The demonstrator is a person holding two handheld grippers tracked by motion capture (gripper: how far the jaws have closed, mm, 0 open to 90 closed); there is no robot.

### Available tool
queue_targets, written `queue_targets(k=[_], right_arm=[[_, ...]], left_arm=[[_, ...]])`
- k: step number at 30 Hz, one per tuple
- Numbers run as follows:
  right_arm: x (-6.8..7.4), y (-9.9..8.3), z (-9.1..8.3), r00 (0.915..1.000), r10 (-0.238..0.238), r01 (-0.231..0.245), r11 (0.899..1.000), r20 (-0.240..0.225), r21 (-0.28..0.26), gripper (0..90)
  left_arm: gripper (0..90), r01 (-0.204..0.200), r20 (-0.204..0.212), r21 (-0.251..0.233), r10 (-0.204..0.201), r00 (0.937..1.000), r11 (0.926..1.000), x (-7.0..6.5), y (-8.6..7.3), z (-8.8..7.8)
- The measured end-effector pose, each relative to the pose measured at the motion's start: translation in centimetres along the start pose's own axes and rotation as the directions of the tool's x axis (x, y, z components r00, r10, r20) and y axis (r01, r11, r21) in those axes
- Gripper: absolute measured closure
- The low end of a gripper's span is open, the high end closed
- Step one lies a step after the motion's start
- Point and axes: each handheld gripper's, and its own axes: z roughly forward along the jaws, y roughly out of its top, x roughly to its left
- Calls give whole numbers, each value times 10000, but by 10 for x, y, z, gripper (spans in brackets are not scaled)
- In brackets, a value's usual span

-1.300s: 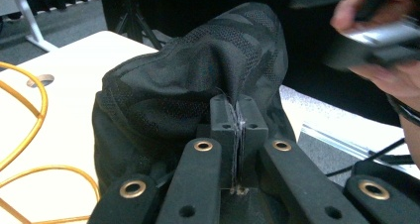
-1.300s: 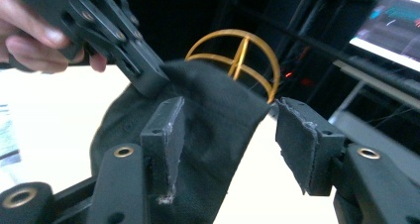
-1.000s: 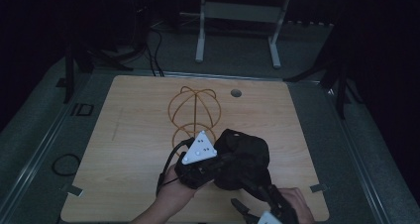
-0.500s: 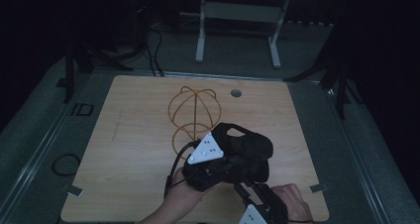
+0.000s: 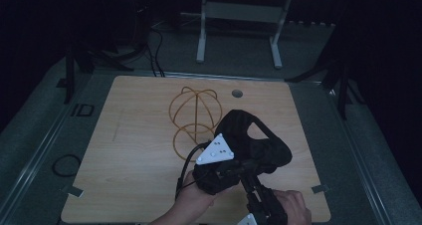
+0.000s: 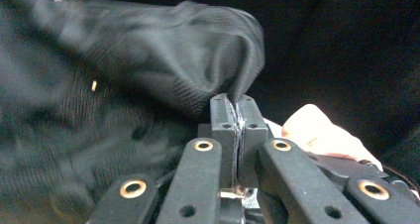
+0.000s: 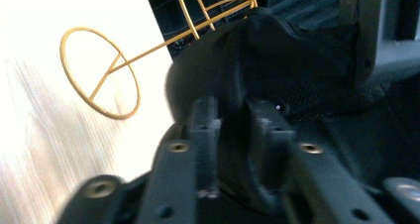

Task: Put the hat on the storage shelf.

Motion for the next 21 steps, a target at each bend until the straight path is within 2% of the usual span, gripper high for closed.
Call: queue_targets(k=[1, 2, 4, 8, 11, 13, 14, 19, 21], right_arm=[[0, 0, 0, 10000, 0, 0, 10000, 0, 0, 795], [-2, -1, -1, 9999, -97, 98, 9999, 93, -78, 839], [-5, -1, -1, 10000, -85, 85, 10000, 31, -29, 869], [-9, -3, -3, 9995, -106, 107, 9999, -312, 37, 887], [-10, -5, -5, 9993, -175, 175, 9998, -319, 1, 889], [-13, -6, -8, 9985, -204, 201, 9998, -499, -78, 888], [-14, -6, -8, 9979, -214, 207, 9997, -610, -118, 888], [-20, -6, -13, 9893, -151, 90, 9991, -1451, -425, 889], [-22, -6, -14, 9867, -98, 25, 9990, -1624, -451, 888]], left_arm=[[900, 0, 0, 0, 0, 10000, 10000, 0, 0, 0], [900, -18, -15, -43, 18, 10000, 10000, -1, 0, 1], [900, -166, -39, 30, 166, 9999, 9999, -4, 1, 3], [899, -357, -29, 145, 357, 9994, 9993, -5, 1, 7], [895, -524, -235, 37, 525, 9983, 9986, -4, 2, 6], [894, -714, -533, -16, 713, 9960, 9974, -3, 3, 6], [894, -627, -553, -96, 621, 9965, 9980, -1, 2, 6], [891, -667, -549, 32, 668, 9963, 9978, 2, 0, 5], [882, -659, -529, 14, 659, 9964, 9978, 2, 1, 5]])
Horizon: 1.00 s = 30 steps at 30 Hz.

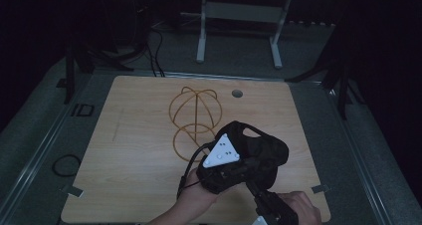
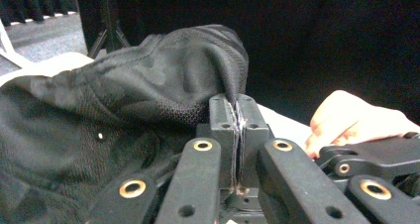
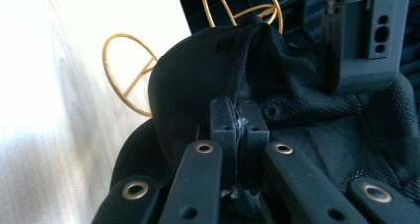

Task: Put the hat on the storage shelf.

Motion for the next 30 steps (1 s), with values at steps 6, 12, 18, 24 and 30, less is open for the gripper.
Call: queue_targets(k=[6, 12, 18, 24, 30], right_arm=[[-3, -3, 1, 9990, 346, -347, 9994, -294, -27, 888], [-15, -10, 2, 9948, 992, -993, 9951, -213, -36, 887], [-29, -14, 0, 9928, 1196, -1196, 9928, -2, -46, 888], [-47, -12, -12, 9883, 1520, -1522, 9870, -86, -519, 887], [-64, -6, -19, 9886, 1468, -1435, 9857, 324, -887, 887]], left_arm=[[529, -547, -66, 2, 547, 9985, 9985, -2, -1, -2], [118, -716, -1196, -122, 697, 9904, 9974, 5, -10, -14], [50, -739, -2137, -789, 555, 9753, 9941, 20, -28, -39], [31, -762, -3486, -908, 399, 9364, 9930, 42, -62, -68], [31, -487, -4379, -1023, -10, 8990, 9936, 68, -103, -90]])
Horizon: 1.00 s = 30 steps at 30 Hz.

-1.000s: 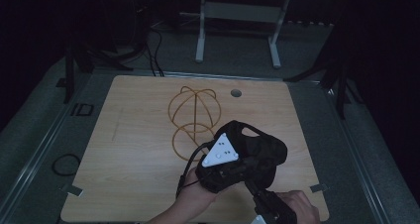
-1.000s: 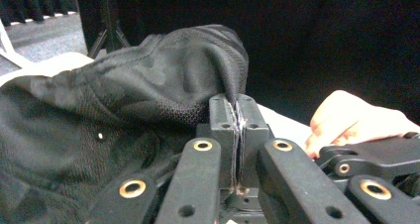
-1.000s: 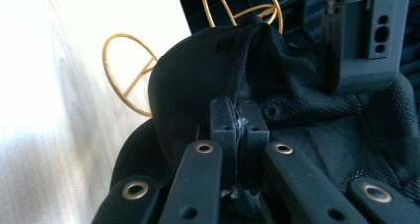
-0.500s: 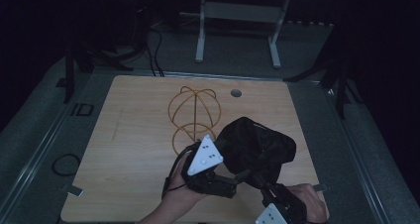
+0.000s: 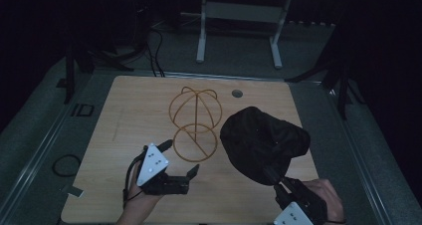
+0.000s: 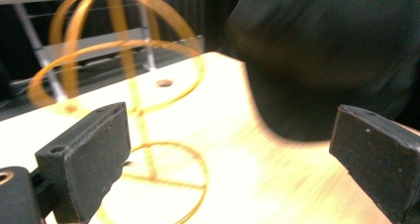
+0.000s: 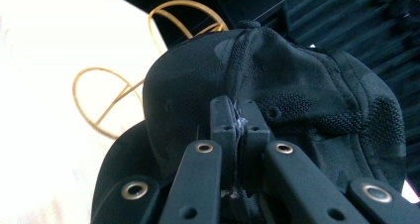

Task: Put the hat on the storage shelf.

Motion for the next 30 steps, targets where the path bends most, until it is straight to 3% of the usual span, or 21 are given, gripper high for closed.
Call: queue_targets(k=[5, 7, 9, 10, 11, 19, 20, 22, 23, 24, 30], right_arm=[[-14, 8, 1, 9998, 10, -3, 9993, 191, -377, 886], [-23, 12, 3, 9999, 51, -40, 9974, 155, -725, 886], [-28, 18, 5, 9999, 88, -76, 9956, 124, -934, 886], [-28, 18, 5, 9999, 88, -76, 9956, 124, -934, 886], [-33, 23, 8, 9999, 120, -114, 9927, 40, -1201, 886], [-43, 38, 24, 9990, 247, -313, 9824, -379, -1840, 886], [-45, 45, 32, 9969, 444, -577, 9737, -649, -2205, 886], [-46, 47, 36, 9952, 567, -739, 9698, -800, -2326, 886], [-49, 51, 42, 9908, 882, -1126, 9578, -1026, -2645, 886], [-50, 52, 46, 9891, 973, -1244, 9538, -1106, -2734, 885], [-54, 63, 69, 9857, 1308, -1574, 9393, -1060, -3048, 886]], left_arm=[[31, 45, -866, 117, -34, 9962, 9999, 24, -35, -7], [32, 163, -1227, 163, -141, 9923, 9997, 32, -47, -9], [32, 579, -1609, 213, -537, 9855, 9981, 44, -64, -13], [32, 579, -1609, 213, -537, 9855, 9981, 44, -64, -13], [32, 713, -1909, 283, -647, 9795, 9971, 49, -73, -14], [32, 1149, -2375, 384, -1026, 9660, 9926, 58, -90, -17], [32, 1185, -2476, 343, -1065, 9630, 9924, 59, -92, -19], [32, 1257, -2500, 346, -1132, 9616, 9915, 60, -93, -20], [32, 1300, -2513, 311, -1181, 9607, 9910, 60, -94, -20], [32, 1346, -2525, 281, -1233, 9597, 9905, 60, -95, -21], [32, 1479, -2513, 345, -1347, 9585, 9884, 60, -98, -21]])
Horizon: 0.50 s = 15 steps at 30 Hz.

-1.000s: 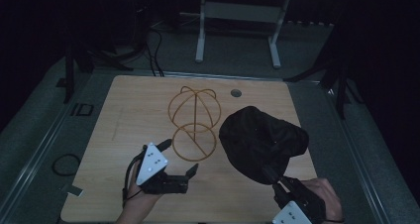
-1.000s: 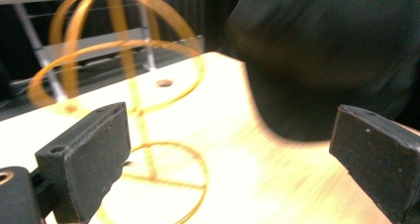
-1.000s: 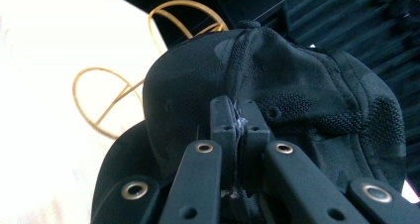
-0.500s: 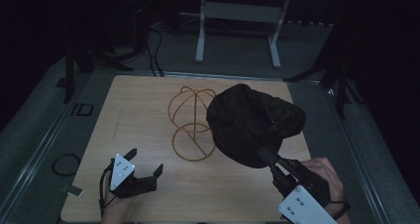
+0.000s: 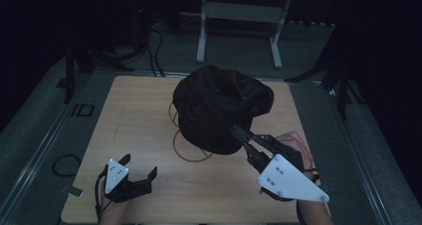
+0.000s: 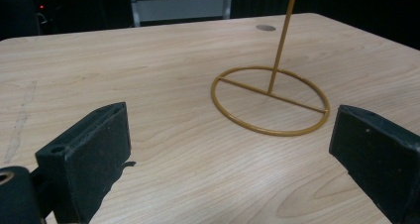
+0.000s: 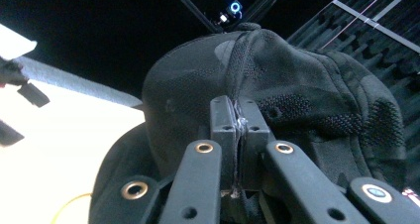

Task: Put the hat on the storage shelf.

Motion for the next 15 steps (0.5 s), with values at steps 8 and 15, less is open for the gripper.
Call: queue_targets(k=[8, 15], right_arm=[[-7, -1, 36, 9954, 900, -912, 9951, -320, -380, 886], [-4, -9, 67, 9818, 1779, -1796, 9836, -666, -192, 886]], left_arm=[[32, 19, -36, 40, -19, 10000, 10000, 1, -1, 1], [32, 92, -33, 33, -92, 10000, 10000, 1, -2, 0]])
